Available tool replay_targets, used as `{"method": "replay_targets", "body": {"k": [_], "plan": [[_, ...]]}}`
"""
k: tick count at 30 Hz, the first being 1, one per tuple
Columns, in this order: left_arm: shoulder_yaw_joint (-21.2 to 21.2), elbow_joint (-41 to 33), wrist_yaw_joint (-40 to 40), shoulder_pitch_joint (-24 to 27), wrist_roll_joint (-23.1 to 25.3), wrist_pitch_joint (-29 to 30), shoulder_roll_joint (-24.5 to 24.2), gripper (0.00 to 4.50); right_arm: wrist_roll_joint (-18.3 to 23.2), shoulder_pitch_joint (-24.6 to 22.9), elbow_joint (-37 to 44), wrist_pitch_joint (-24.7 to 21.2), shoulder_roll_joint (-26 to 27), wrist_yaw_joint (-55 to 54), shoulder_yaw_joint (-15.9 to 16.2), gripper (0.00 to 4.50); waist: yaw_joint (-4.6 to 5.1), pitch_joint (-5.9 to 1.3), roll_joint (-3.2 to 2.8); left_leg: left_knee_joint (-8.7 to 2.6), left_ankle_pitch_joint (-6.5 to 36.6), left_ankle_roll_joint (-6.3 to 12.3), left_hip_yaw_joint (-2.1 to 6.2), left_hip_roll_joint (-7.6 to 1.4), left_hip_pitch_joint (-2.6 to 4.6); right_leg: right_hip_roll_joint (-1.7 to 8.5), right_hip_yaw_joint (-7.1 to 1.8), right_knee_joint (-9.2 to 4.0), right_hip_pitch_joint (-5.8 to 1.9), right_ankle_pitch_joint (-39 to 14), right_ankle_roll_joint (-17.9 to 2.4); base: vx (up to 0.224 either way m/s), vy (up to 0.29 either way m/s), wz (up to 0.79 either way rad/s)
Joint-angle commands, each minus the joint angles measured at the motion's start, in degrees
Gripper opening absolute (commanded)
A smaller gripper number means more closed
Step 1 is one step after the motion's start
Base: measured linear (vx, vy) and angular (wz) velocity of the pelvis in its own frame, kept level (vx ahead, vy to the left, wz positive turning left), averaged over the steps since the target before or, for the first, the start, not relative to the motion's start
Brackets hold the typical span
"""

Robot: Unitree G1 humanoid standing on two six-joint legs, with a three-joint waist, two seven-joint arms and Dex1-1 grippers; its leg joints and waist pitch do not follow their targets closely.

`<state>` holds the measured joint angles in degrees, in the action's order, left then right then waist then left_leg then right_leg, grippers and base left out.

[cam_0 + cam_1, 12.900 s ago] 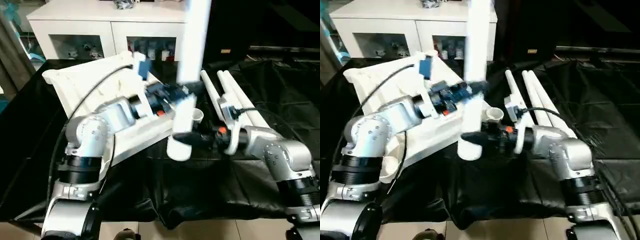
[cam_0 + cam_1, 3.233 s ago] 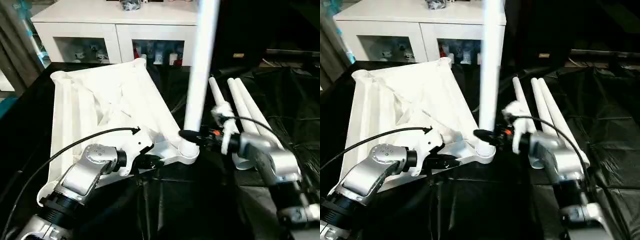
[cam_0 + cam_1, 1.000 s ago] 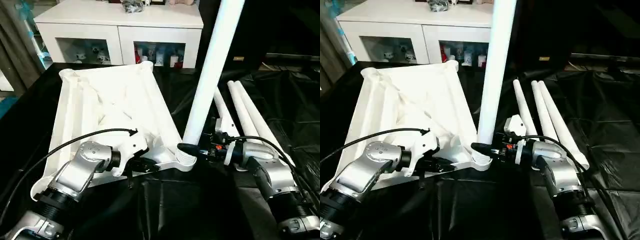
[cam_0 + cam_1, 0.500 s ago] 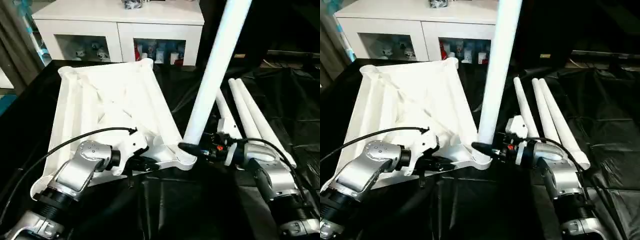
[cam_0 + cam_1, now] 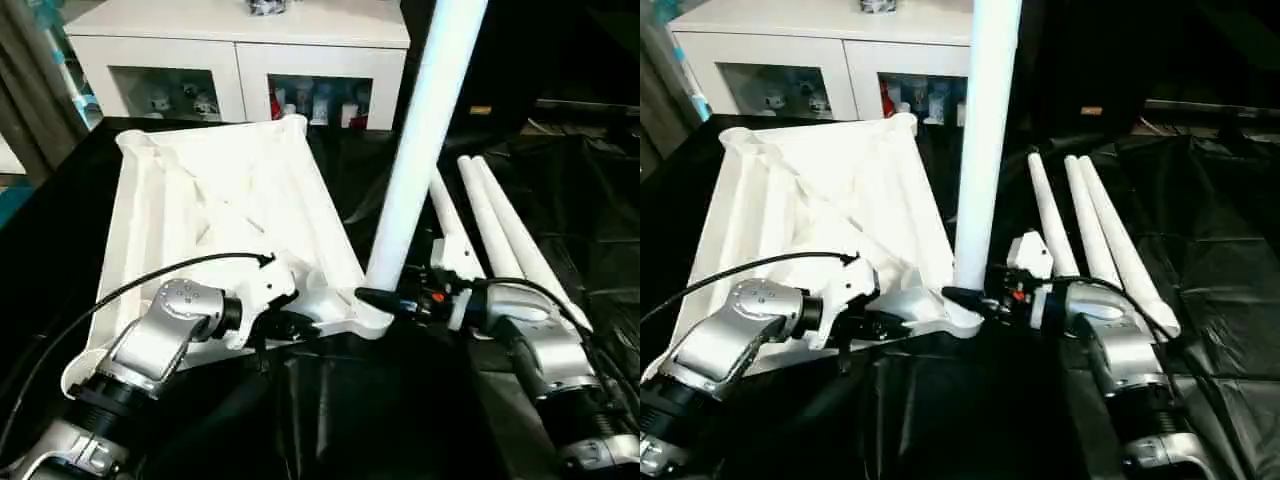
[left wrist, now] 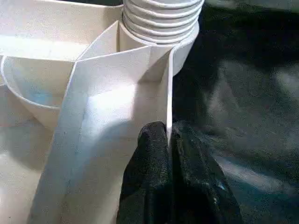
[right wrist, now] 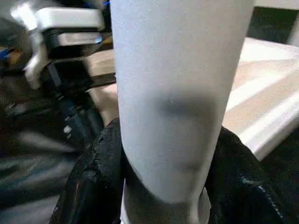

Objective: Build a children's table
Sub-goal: Insert table leg to table base

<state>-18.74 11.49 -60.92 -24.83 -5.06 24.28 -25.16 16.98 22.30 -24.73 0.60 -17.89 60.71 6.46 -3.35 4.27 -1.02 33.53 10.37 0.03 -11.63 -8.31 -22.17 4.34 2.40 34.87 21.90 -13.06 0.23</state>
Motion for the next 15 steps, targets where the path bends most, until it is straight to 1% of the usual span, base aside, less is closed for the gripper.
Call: {"method": "replay_targets", "body": {"k": [1, 2, 3, 4, 5, 6, 7, 8, 9, 10, 11, 12, 13, 14, 15], "plan": [[2.38, -0.27, 3.61, -3.48, -0.15, 0.88, 2.00, 0.00, -6.22, -2.55, -7.19, -2.02, 0.96, -5.54, 2.27, 1.89, 0.30, -1.49, -0.29, -6.11, 28.36, -3.72, 3.74, -5.70, 1.90, 5.56, -3.44, -6.21, 0.38, -27.42, -10.57, 0.000, 0.000, 0.00], [3.11, 2.23, 7.47, -5.16, 1.13, 2.04, 3.56, 0.00, -7.41, -2.38, -8.56, -1.18, 2.49, -9.18, 2.25, 1.88, 0.44, -1.38, -0.16, -6.10, 29.88, -4.29, 3.86, -5.60, 2.05, 5.59, -3.39, -6.41, 0.54, -29.66, -9.82, 0.000, 0.000, 0.00], [3.11, 2.23, 7.47, -5.16, 1.13, 2.04, 3.56, 0.00, -7.41, -2.38, -8.56, -1.18, 2.49, -9.18, 2.25, 1.88, 0.48, -1.37, -0.28, -6.12, 30.34, -4.59, 3.94, -5.61, 2.09, 5.66, -3.43, -6.45, 0.62, -30.32, -9.52, 0.000, 0.000, 0.00], [3.82, 4.71, 11.11, -6.93, 2.07, 2.94, 5.27, 0.00, -8.05, -1.49, -10.72, -1.51, 4.32, -13.43, 1.76, 1.88, 0.65, -1.32, -0.16, -6.15, 31.10, -4.81, 4.10, -5.57, 2.15, 5.76, -3.37, -6.70, 0.61, -31.30, -9.05, 0.000, 0.000, 0.00], [3.90, 5.05, 11.61, -7.20, 2.18, 3.07, 5.55, 0.00, -8.10, -1.29, -11.14, -1.60, 4.62, -14.05, 1.68, 1.88, 0.81, -1.34, -0.23, -6.26, 31.47, -5.16, 4.28, -5.50, 2.00, 5.72, -3.20, -6.61, 0.51, -31.48, -8.78, 0.000, 0.000, 0.00], [4.22, 6.51, 13.73, -8.37, 2.62, 3.65, 6.77, 0.00, -8.28, -0.37, -12.98, -2.00, 5.94, -16.71, 1.33, 1.88, 0.88, -1.40, -0.45, -6.37, 31.66, -5.33, 4.41, -5.51, 1.97, 5.68, -3.09, -6.52, 0.38, -30.93, -8.71, 0.000, 0.000, 0.00], [4.38, 8.07, 16.04, -9.66, 3.17, 4.14, 8.22, 0.00, -8.75, 0.97, -15.43, -2.22, 7.29, -19.73, 1.12, 1.88, 0.97, -1.44, -0.76, -6.56, 32.08, -5.68, 4.38, -5.49, 2.10, 5.52, -2.97, -6.59, 0.45, -29.55, -8.72, 0.000, 0.000, 0.00], [4.51, 9.25, 17.95, -10.66, 3.49, 4.79, 9.48, 0.00, -9.18, 2.23, -17.54, -2.47, 8.34, -22.19, 0.99, 1.88, 1.25, -1.39, -0.82, -6.66, 33.33, -6.18, 4.43, -5.44, 2.21, 5.45, -2.82, -6.61, 0.53, -28.50, -9.13, 0.000, 0.000, 0.00], [4.72, 10.67, 20.37, -11.80, 3.85, 5.59, 11.07, 0.00, -9.61, 3.77, -20.02, -2.48, 9.53, -25.17, 0.74, 1.88, 1.59, -1.34, -0.67, -6.71, 34.30, -6.50, 4.41, -5.35, 2.25, 5.34, -2.71, -6.64, 0.60, -27.83, -9.32, 0.000, 0.000, 0.00], [4.83, 12.20, 22.93, -12.99, 4.44, 6.13, 12.63, 0.00, -9.79, 5.43, -22.65, -2.47, 10.75, -28.21, 0.22, 1.88, 1.59, -1.29, -1.09, -6.83, 35.30, -6.69, 4.59, -5.34, 2.33, 5.42, -2.61, -6.76, 0.51, -27.74, -9.15, 0.000, 0.000, 0.00], [4.76, 13.73, 25.00, -14.12, 5.00, 6.38, 14.00, 0.00, -9.80, 6.96, -24.98, -2.53, 11.91, -30.79, -0.56, 1.88, 1.77, -1.16, -1.17, -6.86, 36.15, -6.77, 4.54, -5.33, 2.41, 5.38, -2.58, -6.88, 0.67, -27.78, -9.24, 0.000, 0.000, 0.00], [4.76, 13.73, 25.00, -14.12, 5.00, 6.38, 14.00, 0.00, -9.80, 6.96, -24.98, -2.53, 11.91, -30.79, -0.56, 1.88, 2.01, -1.08, -0.94, -6.93, 37.46, -6.85, 4.70, -5.21, 2.32, 5.29, -2.29, -6.98, 0.53, -28.29, -8.90, 0.000, 0.000, 0.00], [4.71, 15.29, 26.99, -15.18, 5.50, 6.54, 15.46, 0.00, -9.73, 8.44, -27.03, -2.49, 13.01, -33.10, -1.25, 1.88, 1.96, -1.03, -0.97, -6.94, 38.21, -6.84, 4.72, -5.16, 2.44, 5.29, -2.25, -7.09, 0.63, -29.06, -8.58, 0.000, 0.000, 0.00], [4.49, 18.33, 30.72, -17.20, 6.56, 6.33, 18.47, 0.00, -10.02, 11.14, -30.26, -2.29, 14.89, -37.20, -2.40, 1.88, 2.04, -0.78, -1.01, -6.82, 41.04, -6.83, 4.79, -4.94, 3.16, 5.25, -2.04, -7.73, 1.28, -32.16, -7.37, 0.000, 0.000, 0.00], [4.48, 18.40, 30.79, -17.24, 6.58, 6.32, 18.53, 0.00, -10.02, 11.20, -30.31, -2.28, 14.93, -37.27, -2.42, 1.88, 2.04, -0.78, -1.01, -6.82, 41.04, -6.83, 4.79, -4.94, 3.16, 5.25, -2.04, -7.73, 1.28, -32.16, -7.37, 0.000, 0.000, 0.00]]}}
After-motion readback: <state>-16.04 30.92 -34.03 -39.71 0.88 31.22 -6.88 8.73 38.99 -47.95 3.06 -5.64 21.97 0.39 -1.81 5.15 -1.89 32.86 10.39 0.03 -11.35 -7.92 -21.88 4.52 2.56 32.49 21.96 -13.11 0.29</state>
